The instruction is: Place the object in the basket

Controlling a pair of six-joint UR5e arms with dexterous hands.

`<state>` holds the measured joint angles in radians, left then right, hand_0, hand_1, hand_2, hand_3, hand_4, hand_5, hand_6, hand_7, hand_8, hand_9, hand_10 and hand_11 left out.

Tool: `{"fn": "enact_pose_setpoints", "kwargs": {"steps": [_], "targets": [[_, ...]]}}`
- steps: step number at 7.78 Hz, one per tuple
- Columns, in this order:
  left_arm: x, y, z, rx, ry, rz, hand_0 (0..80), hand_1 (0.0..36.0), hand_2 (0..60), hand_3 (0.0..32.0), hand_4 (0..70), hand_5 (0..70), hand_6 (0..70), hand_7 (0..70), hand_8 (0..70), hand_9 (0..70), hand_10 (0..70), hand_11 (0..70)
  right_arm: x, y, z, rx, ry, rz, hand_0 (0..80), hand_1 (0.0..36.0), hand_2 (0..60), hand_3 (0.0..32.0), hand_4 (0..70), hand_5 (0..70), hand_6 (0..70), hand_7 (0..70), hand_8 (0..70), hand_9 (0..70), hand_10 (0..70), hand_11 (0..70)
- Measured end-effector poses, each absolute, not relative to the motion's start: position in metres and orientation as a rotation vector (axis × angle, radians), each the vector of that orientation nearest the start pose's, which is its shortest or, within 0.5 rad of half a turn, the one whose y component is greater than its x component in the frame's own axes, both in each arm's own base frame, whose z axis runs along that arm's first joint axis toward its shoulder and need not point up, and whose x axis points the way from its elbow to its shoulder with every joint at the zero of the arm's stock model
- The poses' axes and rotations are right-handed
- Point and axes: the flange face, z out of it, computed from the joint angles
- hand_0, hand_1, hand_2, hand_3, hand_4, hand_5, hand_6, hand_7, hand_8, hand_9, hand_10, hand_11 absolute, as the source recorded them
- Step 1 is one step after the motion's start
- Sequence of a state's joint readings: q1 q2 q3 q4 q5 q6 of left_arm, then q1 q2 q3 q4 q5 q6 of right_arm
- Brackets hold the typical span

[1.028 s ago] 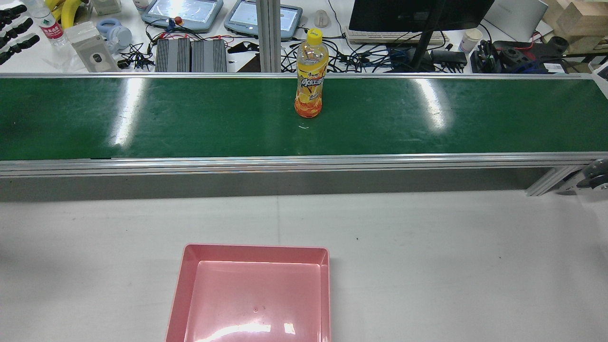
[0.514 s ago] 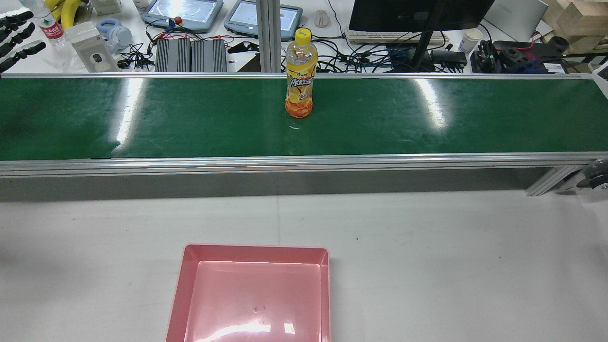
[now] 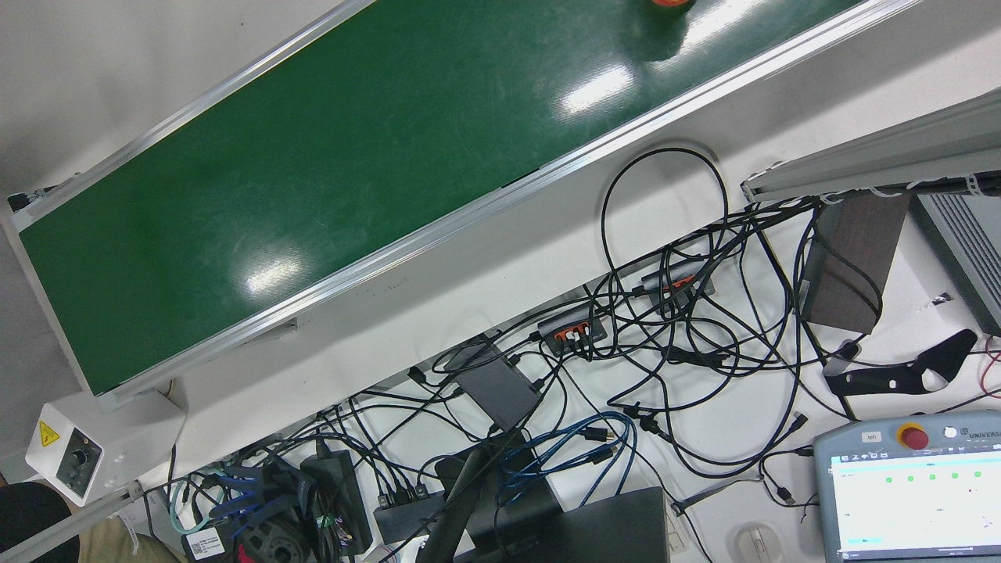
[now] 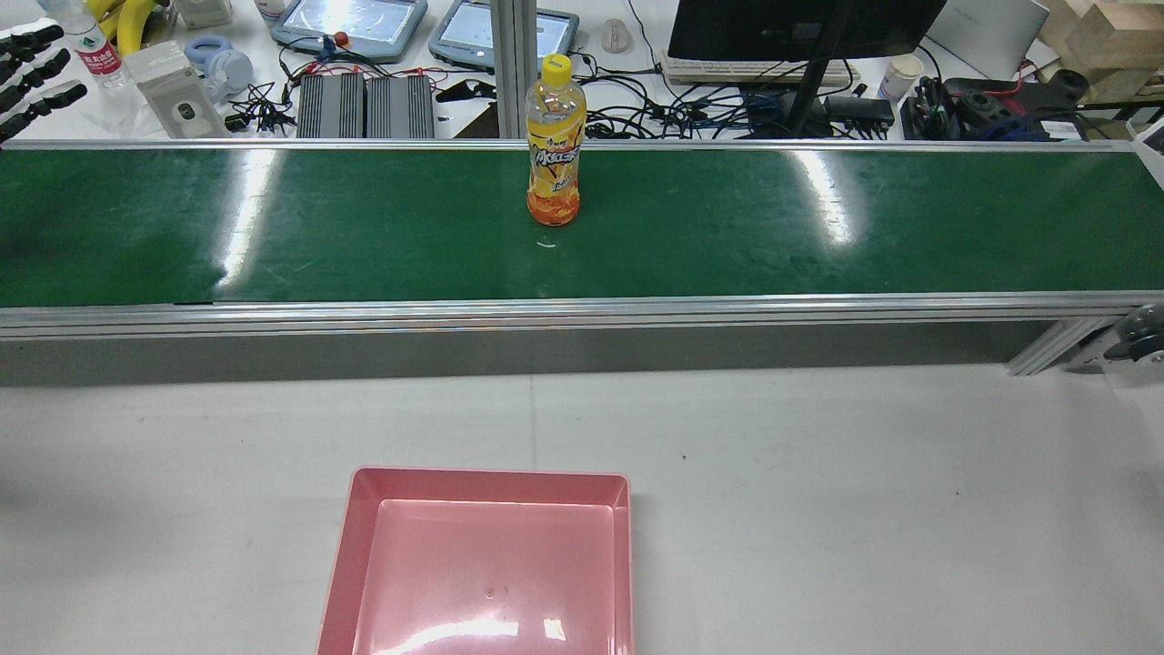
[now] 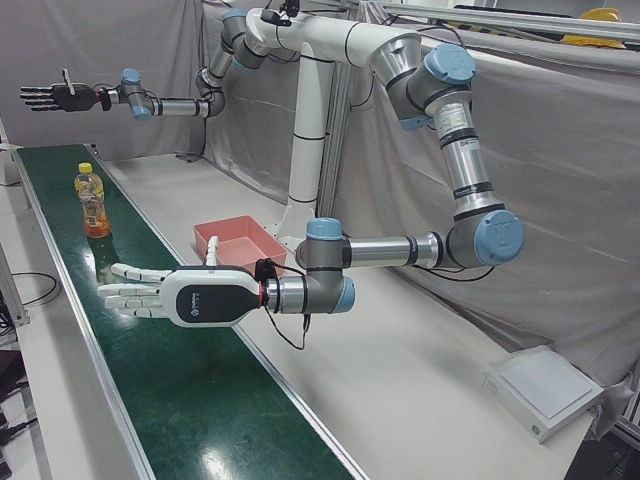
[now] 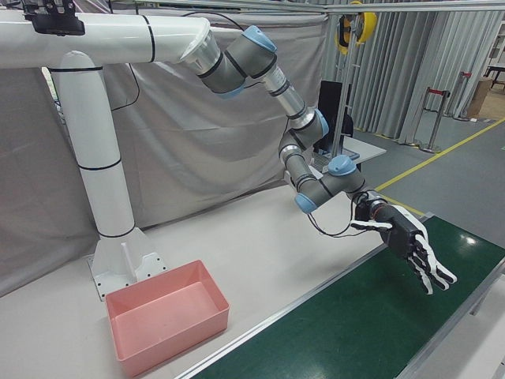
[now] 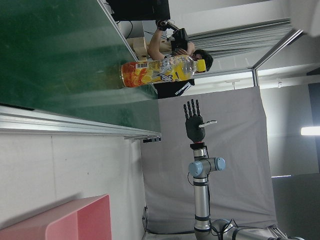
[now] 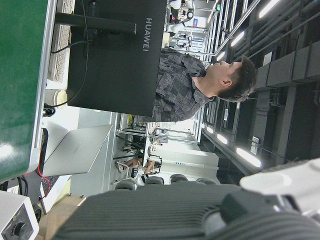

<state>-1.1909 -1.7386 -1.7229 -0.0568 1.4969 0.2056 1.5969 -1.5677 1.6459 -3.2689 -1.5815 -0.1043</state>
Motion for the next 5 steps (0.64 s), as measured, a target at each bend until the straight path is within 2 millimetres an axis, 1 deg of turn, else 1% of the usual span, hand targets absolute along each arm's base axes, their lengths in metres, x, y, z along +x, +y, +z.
{"fn": "enact_pose_setpoints", "kwargs": {"steps": [2, 3, 5], "targets": [[0.0814, -0.5835, 0.5147, -0.148, 2.393, -1.587, 59.2, 4.6, 0.0, 0.6, 11.4, 14.7, 1.1, 0.0, 2.4, 2.2, 7.6, 12.6, 0.1449, -0.4833, 0.6613, -0.132, 2.208, -2.321, 0.0, 0.0, 0.0, 0.0, 0.0, 0.0, 0.0, 0.0, 0.0, 0.0, 0.0, 0.0], [0.0815, -0.5835, 0.5148, -0.148, 2.393, -1.587, 59.4, 4.7, 0.0, 0.8, 11.5, 13.6, 0.9, 0.0, 2.0, 1.7, 7.6, 12.6, 0.1449, -0.4833, 0.6613, -0.132, 2.208, -2.321, 0.0, 0.0, 0.0, 0.0, 0.0, 0.0, 0.0, 0.0, 0.0, 0.0, 0.0, 0.0], [0.0814, -0.5835, 0.5148, -0.148, 2.393, -1.588, 58.8, 4.6, 0.0, 0.6, 11.9, 14.5, 1.3, 0.0, 3.0, 3.5, 6.0, 10.2, 0.1449, -0.4833, 0.6613, -0.132, 2.208, -2.321, 0.0, 0.0, 0.0, 0.0, 0.0, 0.0, 0.0, 0.0, 0.0, 0.0, 0.0, 0.0]]}}
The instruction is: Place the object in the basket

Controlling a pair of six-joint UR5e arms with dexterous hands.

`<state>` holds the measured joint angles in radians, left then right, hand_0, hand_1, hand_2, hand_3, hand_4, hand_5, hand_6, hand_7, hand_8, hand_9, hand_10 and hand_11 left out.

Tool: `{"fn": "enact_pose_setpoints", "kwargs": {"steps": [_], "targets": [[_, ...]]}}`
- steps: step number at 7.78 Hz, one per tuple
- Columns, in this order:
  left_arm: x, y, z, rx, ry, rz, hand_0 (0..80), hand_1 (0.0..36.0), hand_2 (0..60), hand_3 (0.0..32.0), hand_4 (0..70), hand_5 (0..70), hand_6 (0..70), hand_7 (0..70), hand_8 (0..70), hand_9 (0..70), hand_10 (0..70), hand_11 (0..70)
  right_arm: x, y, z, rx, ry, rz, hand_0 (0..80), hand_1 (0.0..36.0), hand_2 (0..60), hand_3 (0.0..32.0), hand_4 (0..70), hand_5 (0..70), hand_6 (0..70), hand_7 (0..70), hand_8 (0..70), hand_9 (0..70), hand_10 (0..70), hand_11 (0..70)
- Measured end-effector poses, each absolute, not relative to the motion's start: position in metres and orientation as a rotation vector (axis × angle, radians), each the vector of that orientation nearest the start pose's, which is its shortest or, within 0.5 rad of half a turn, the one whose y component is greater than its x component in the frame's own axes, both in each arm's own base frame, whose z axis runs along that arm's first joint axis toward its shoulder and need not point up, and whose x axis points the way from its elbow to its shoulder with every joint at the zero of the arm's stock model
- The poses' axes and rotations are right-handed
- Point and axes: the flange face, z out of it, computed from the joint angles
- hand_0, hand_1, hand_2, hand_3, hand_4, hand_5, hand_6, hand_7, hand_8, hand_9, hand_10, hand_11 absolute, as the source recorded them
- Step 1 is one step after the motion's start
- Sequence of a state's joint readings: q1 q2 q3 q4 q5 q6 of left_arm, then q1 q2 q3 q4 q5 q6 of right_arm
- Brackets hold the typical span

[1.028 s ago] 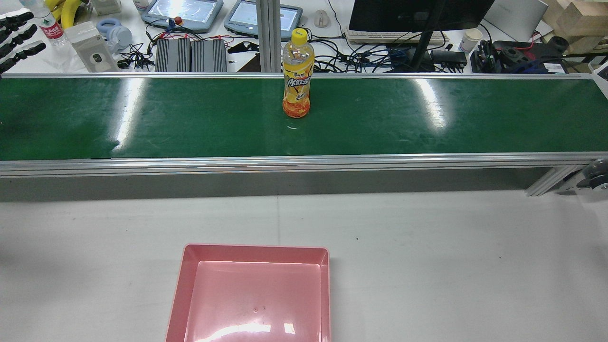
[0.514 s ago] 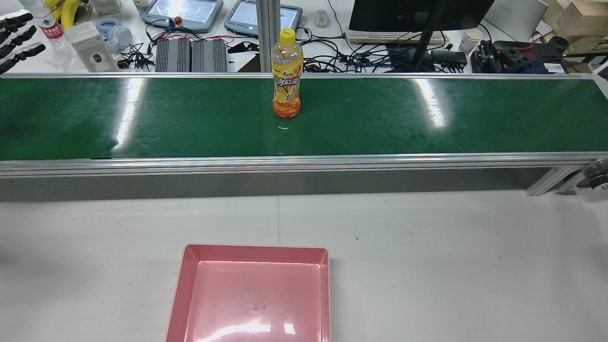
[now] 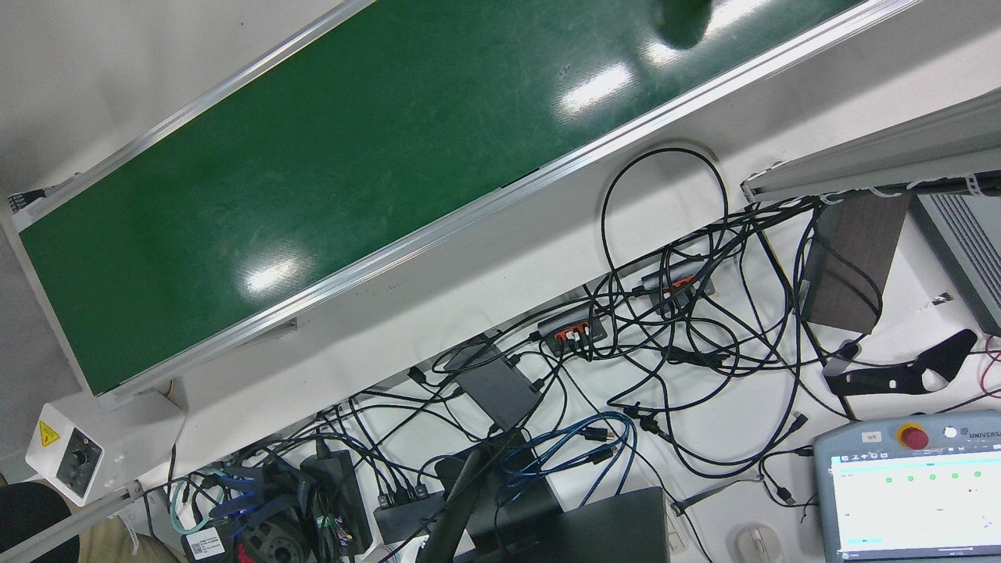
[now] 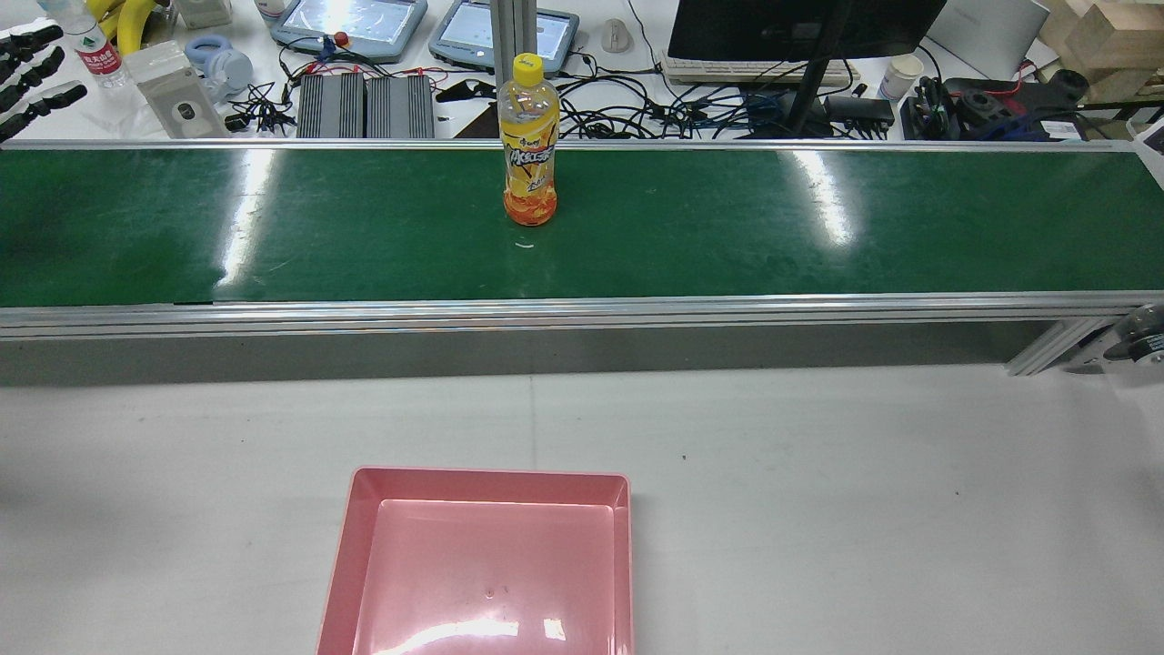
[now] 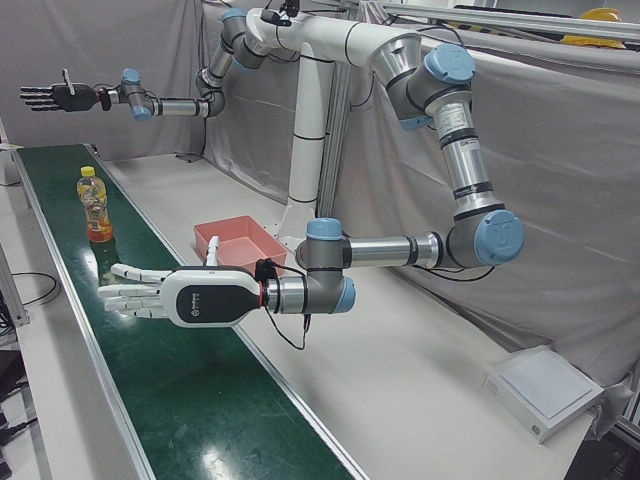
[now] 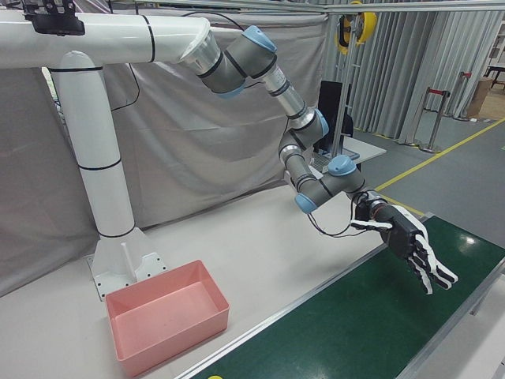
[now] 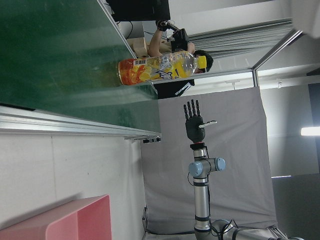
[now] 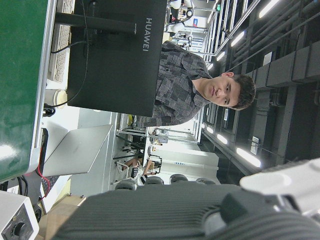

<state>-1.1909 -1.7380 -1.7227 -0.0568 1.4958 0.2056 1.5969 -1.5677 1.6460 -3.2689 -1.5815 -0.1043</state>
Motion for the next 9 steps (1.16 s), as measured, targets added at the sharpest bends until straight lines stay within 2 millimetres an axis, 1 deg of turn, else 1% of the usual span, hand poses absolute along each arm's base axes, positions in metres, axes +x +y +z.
{"fn": "enact_pose_setpoints", "kwargs": {"steps": [1, 2, 4, 6, 7, 9], "targets": [[0.081, -0.584, 0.515, -0.148, 2.393, -1.588, 58.8, 4.9, 0.0, 0.2, 12.3, 14.4, 1.1, 0.0, 3.8, 4.4, 4.4, 7.9, 0.145, -0.483, 0.661, -0.132, 2.208, -2.321, 0.0, 0.0, 0.0, 0.0, 0.0, 0.0, 0.0, 0.0, 0.0, 0.0, 0.0, 0.0], [0.081, -0.583, 0.515, -0.148, 2.393, -1.588, 59.0, 4.7, 0.0, 0.0, 12.3, 14.1, 1.0, 0.0, 3.6, 4.1, 3.8, 7.1, 0.145, -0.483, 0.661, -0.131, 2.207, -2.32, 0.0, 0.0, 0.0, 0.0, 0.0, 0.0, 0.0, 0.0, 0.0, 0.0, 0.0, 0.0], [0.082, -0.583, 0.516, -0.143, 2.383, -1.595, 58.6, 3.8, 0.0, 0.4, 12.1, 13.6, 1.0, 0.0, 3.6, 4.1, 4.5, 7.9, 0.145, -0.483, 0.661, -0.131, 2.207, -2.32, 0.0, 0.0, 0.0, 0.0, 0.0, 0.0, 0.0, 0.0, 0.0, 0.0, 0.0, 0.0], [0.086, -0.583, 0.515, -0.139, 2.376, -1.59, 59.3, 4.1, 0.0, 1.2, 11.4, 13.4, 0.8, 0.0, 3.5, 4.2, 4.1, 7.5, 0.145, -0.483, 0.661, -0.131, 2.207, -2.32, 0.0, 0.0, 0.0, 0.0, 0.0, 0.0, 0.0, 0.0, 0.0, 0.0, 0.0, 0.0], [0.091, -0.584, 0.512, -0.14, 2.37, -1.584, 59.0, 4.1, 0.0, 1.0, 11.5, 13.5, 0.8, 0.0, 3.7, 4.3, 4.4, 7.8, 0.145, -0.483, 0.661, -0.131, 2.208, -2.32, 0.0, 0.0, 0.0, 0.0, 0.0, 0.0, 0.0, 0.0, 0.0, 0.0, 0.0, 0.0], [0.102, -0.59, 0.496, -0.148, 2.375, -1.562, 60.4, 4.4, 0.0, 2.0, 11.3, 12.3, 0.5, 0.0, 3.4, 4.1, 4.0, 7.3, 0.145, -0.483, 0.66, -0.132, 2.21, -2.316, 0.0, 0.0, 0.0, 0.0, 0.0, 0.0, 0.0, 0.0, 0.0, 0.0, 0.0, 0.0]]}}
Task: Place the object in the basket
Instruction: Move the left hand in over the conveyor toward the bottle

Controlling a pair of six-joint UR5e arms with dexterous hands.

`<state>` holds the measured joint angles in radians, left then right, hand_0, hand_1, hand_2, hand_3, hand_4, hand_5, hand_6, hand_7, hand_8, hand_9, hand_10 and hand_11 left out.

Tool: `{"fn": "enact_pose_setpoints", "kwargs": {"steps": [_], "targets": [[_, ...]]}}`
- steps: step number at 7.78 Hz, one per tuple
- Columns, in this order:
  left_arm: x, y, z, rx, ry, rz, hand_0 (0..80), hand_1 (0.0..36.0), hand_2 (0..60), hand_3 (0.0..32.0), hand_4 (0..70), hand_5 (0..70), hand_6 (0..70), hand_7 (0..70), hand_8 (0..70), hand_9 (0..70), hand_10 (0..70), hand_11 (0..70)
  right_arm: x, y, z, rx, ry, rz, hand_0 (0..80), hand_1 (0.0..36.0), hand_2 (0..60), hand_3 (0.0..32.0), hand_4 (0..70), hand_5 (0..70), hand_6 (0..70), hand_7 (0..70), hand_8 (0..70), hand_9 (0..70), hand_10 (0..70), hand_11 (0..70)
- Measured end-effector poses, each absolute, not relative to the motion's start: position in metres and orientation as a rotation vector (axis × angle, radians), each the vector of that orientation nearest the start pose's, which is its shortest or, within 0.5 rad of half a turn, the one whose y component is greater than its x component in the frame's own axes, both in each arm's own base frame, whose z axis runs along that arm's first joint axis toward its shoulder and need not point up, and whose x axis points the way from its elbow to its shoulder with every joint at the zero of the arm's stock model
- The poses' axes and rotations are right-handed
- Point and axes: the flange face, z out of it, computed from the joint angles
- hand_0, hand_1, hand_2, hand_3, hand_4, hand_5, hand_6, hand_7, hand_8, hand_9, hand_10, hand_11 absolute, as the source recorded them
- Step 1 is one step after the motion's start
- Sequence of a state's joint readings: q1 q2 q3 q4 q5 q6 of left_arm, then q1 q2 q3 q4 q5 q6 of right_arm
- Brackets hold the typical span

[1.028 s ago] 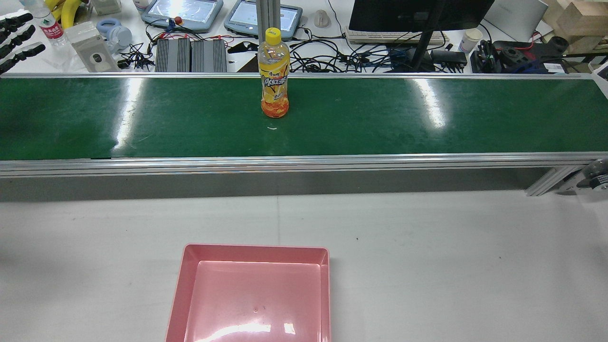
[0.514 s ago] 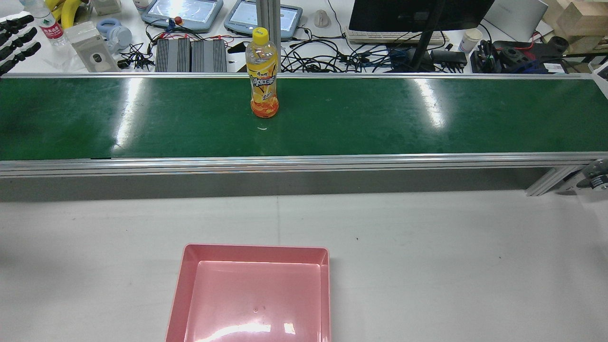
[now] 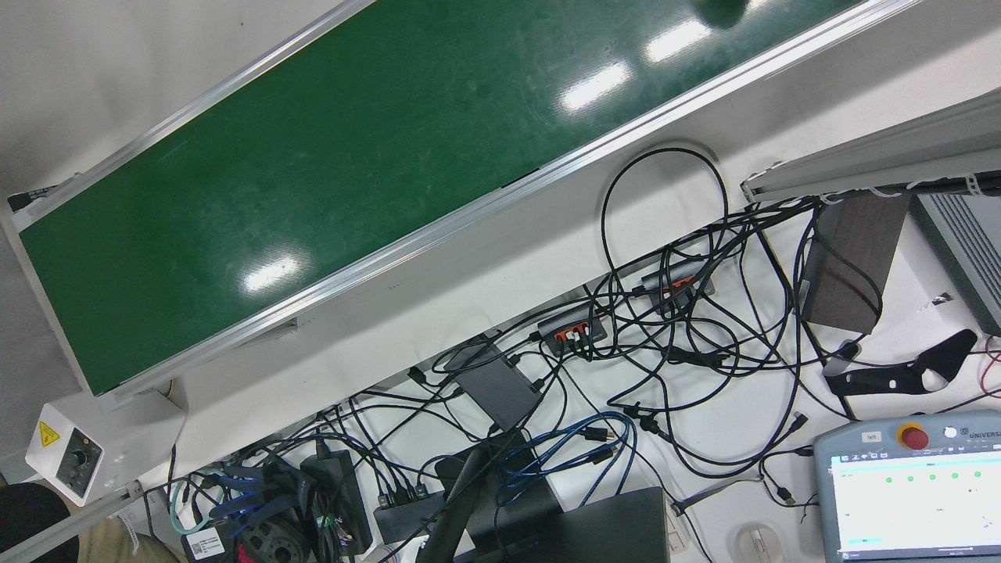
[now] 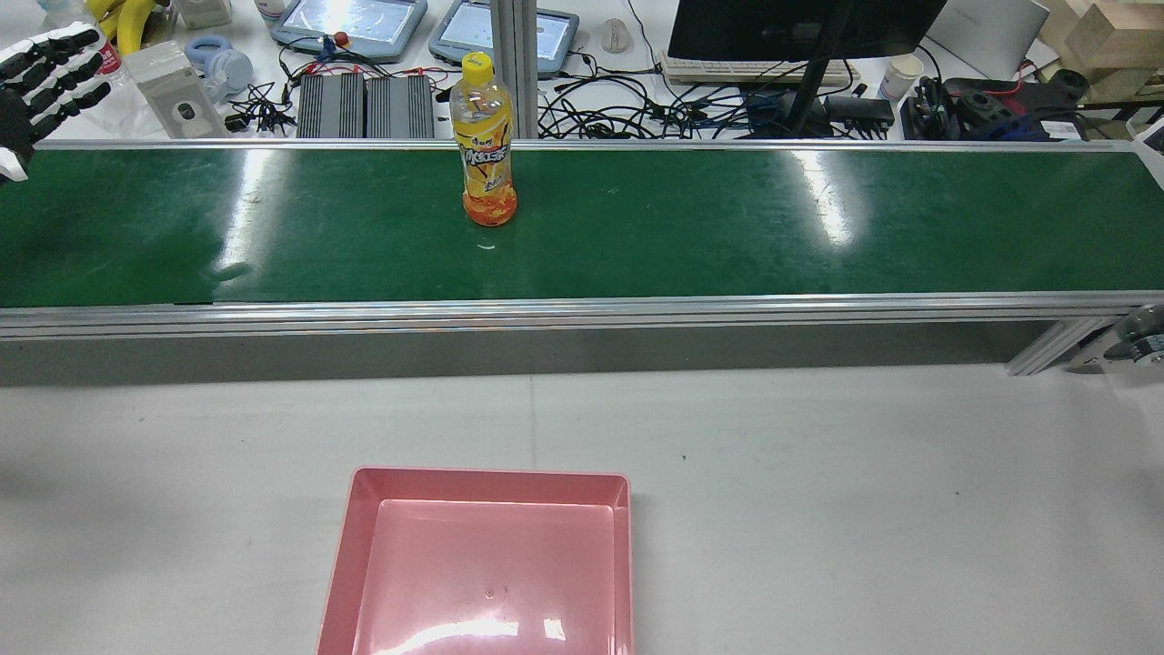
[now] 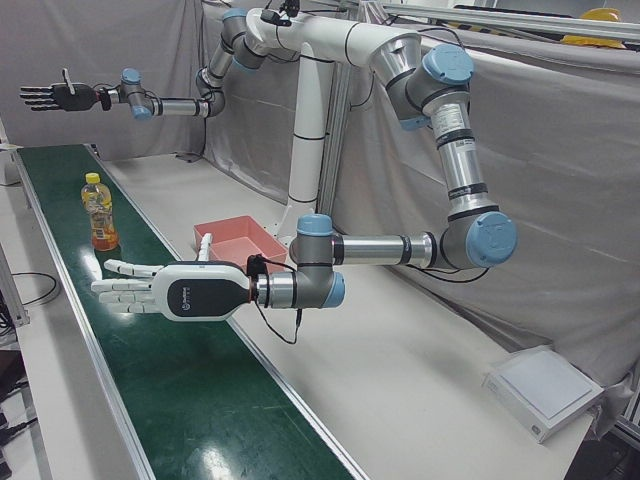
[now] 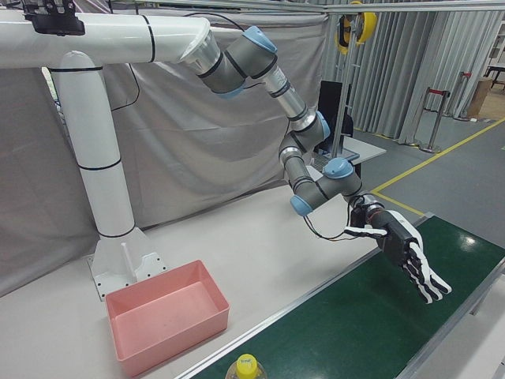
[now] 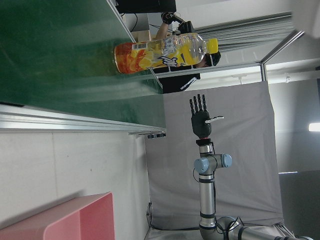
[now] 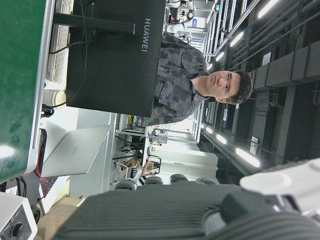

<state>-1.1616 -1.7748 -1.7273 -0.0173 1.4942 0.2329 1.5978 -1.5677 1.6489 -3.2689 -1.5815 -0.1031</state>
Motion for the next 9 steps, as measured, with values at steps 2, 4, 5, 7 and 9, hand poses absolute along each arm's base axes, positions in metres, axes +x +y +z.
{"fn": "enact_pose_setpoints", "kwargs": {"steps": [2, 4, 5, 7, 9], "targets": [[0.114, -0.597, 0.477, -0.166, 2.374, -1.553, 59.6, 4.4, 0.0, 1.8, 11.7, 13.1, 0.8, 0.1, 4.3, 5.3, 5.0, 8.9, 0.146, -0.483, 0.659, -0.133, 2.212, -2.313, 0.0, 0.0, 0.0, 0.0, 0.0, 0.0, 0.0, 0.0, 0.0, 0.0, 0.0, 0.0], [0.131, -0.606, 0.451, -0.186, 2.376, -1.537, 58.0, 4.3, 0.0, 2.0, 11.7, 13.9, 0.9, 0.2, 4.8, 6.1, 5.3, 9.2, 0.146, -0.483, 0.658, -0.133, 2.213, -2.312, 0.0, 0.0, 0.0, 0.0, 0.0, 0.0, 0.0, 0.0, 0.0, 0.0, 0.0, 0.0], [0.145, -0.607, 0.442, -0.198, 2.378, -1.535, 58.2, 4.1, 0.0, 1.6, 11.9, 14.3, 1.1, 0.3, 4.8, 6.2, 5.5, 9.5, 0.146, -0.483, 0.658, -0.132, 2.213, -2.312, 0.0, 0.0, 0.0, 0.0, 0.0, 0.0, 0.0, 0.0, 0.0, 0.0, 0.0, 0.0], [0.168, -0.608, 0.428, -0.187, 2.367, -1.528, 57.2, 3.3, 0.0, 2.4, 11.1, 12.1, 0.5, 0.0, 4.6, 5.7, 5.8, 9.7, 0.146, -0.484, 0.658, -0.132, 2.213, -2.312, 0.0, 0.0, 0.0, 0.0, 0.0, 0.0, 0.0, 0.0, 0.0, 0.0, 0.0, 0.0], [0.182, -0.61, 0.417, -0.136, 2.374, -1.529, 56.1, 2.6, 0.0, 2.6, 11.3, 12.8, 0.5, 0.0, 4.5, 5.6, 6.1, 10.1, 0.146, -0.484, 0.658, -0.132, 2.213, -2.312, 0.0, 0.0, 0.0, 0.0, 0.0, 0.0, 0.0, 0.0, 0.0, 0.0, 0.0, 0.0]]}}
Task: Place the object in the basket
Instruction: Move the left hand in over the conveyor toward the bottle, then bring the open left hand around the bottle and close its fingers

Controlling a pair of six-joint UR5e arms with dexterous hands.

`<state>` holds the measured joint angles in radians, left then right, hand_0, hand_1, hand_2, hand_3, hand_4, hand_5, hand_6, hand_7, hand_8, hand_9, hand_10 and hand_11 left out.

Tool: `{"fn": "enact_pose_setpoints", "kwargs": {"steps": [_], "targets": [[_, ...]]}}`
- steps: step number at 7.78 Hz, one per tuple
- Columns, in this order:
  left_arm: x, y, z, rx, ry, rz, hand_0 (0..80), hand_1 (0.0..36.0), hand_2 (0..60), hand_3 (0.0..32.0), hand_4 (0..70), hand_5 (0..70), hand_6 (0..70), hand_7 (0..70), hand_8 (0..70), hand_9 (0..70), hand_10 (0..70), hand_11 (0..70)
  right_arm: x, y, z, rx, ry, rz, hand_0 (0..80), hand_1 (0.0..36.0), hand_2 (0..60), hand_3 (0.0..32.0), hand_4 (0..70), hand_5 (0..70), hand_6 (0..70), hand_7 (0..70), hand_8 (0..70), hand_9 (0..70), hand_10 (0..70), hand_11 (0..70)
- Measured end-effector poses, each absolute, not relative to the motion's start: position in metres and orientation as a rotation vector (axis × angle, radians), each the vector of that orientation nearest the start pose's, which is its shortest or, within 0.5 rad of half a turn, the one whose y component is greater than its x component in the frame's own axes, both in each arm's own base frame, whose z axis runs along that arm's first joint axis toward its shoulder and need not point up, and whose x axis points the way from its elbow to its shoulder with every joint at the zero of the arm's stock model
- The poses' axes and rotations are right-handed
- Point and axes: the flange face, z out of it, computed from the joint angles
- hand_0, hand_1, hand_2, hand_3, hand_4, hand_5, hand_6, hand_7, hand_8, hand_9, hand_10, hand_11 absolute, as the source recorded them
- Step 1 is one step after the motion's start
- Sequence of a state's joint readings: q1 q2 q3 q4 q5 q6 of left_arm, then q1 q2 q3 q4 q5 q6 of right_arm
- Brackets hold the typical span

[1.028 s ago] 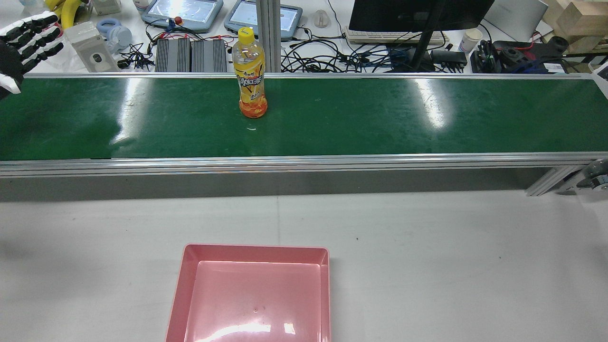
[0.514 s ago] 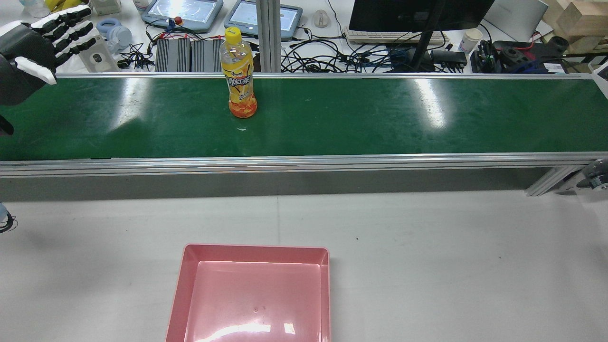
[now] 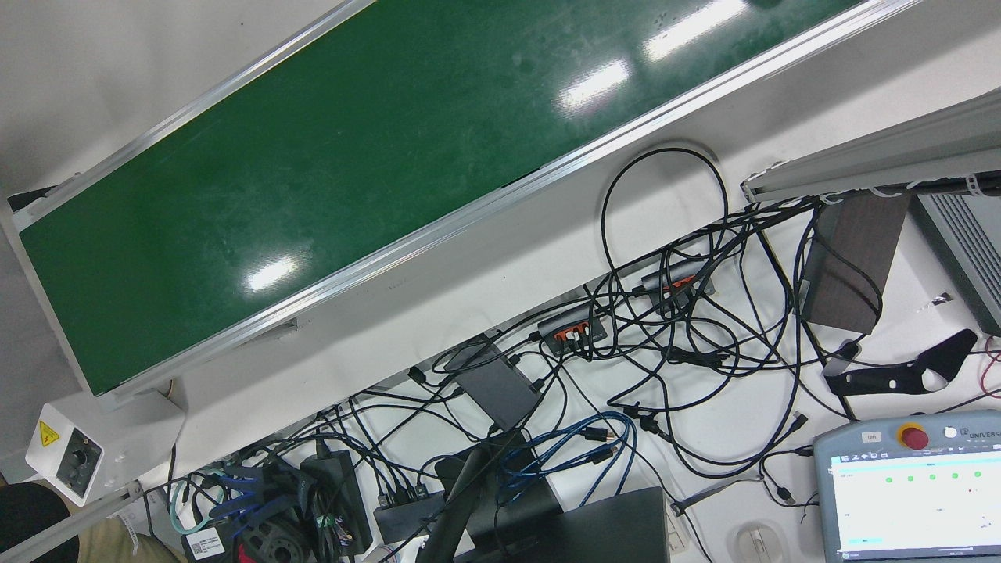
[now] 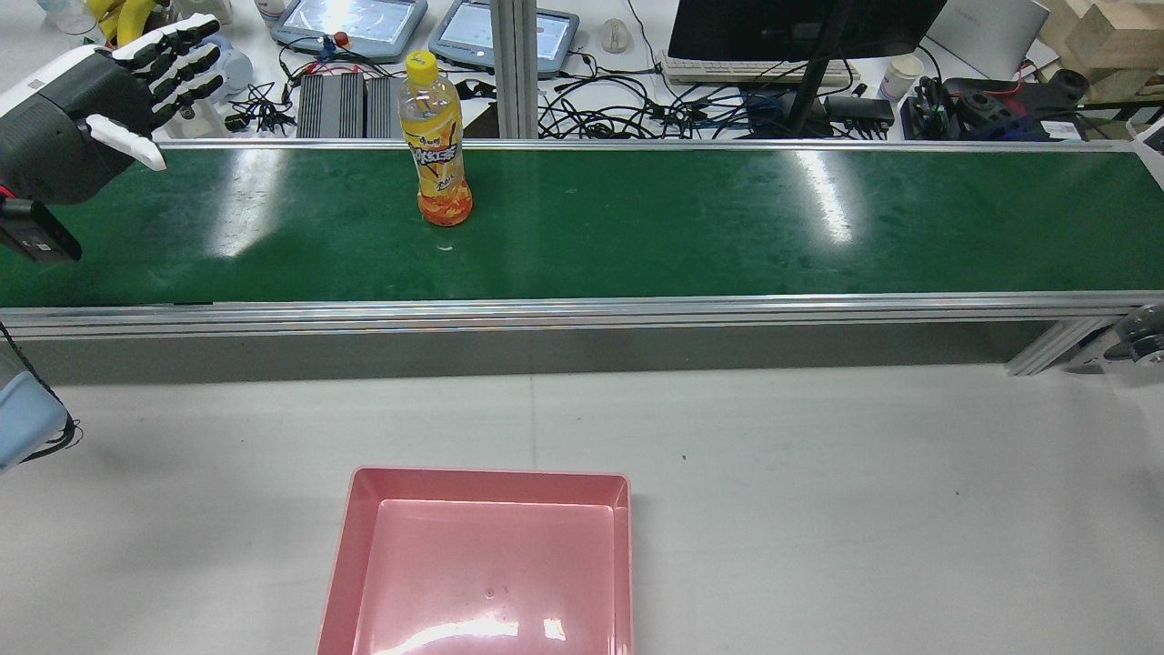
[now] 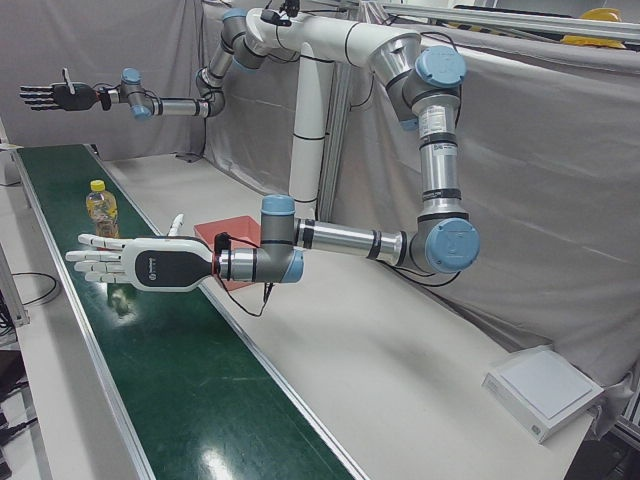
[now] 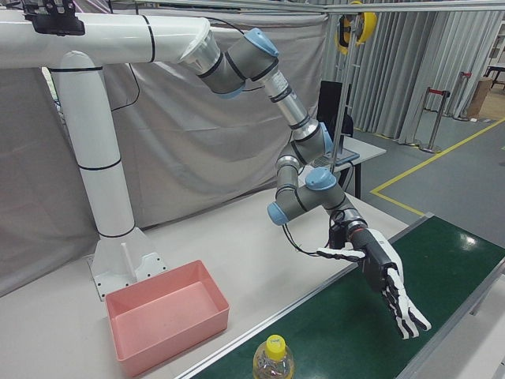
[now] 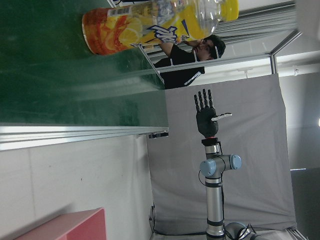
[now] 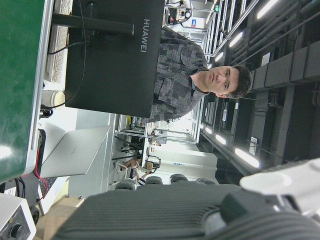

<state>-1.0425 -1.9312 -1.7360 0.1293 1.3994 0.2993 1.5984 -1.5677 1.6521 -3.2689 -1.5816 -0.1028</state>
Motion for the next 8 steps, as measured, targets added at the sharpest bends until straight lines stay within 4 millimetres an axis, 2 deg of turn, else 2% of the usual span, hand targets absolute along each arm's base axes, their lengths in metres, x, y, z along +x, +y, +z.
{"fn": "enact_pose_setpoints", "kwargs": {"steps": [3, 5, 8], "targets": [[0.22, -0.599, 0.418, -0.135, 2.38, -1.561, 56.2, 3.0, 0.0, 0.4, 12.4, 15.3, 1.3, 0.4, 4.7, 5.9, 6.2, 10.4, 0.146, -0.484, 0.658, -0.132, 2.213, -2.312, 0.0, 0.0, 0.0, 0.0, 0.0, 0.0, 0.0, 0.0, 0.0, 0.0, 0.0, 0.0], [0.229, -0.599, 0.415, -0.11, 2.375, -1.561, 56.3, 2.6, 0.0, 1.0, 11.5, 14.0, 1.1, 0.3, 4.5, 5.5, 5.8, 9.6, 0.146, -0.483, 0.658, -0.132, 2.213, -2.312, 0.0, 0.0, 0.0, 0.0, 0.0, 0.0, 0.0, 0.0, 0.0, 0.0, 0.0, 0.0], [0.251, -0.61, 0.415, -0.114, 2.35, -1.564, 56.2, 2.6, 0.0, 1.2, 11.5, 14.8, 1.2, 0.4, 4.8, 6.0, 6.1, 10.1, 0.146, -0.484, 0.658, -0.132, 2.213, -2.312, 0.0, 0.0, 0.0, 0.0, 0.0, 0.0, 0.0, 0.0, 0.0, 0.0, 0.0, 0.0]]}}
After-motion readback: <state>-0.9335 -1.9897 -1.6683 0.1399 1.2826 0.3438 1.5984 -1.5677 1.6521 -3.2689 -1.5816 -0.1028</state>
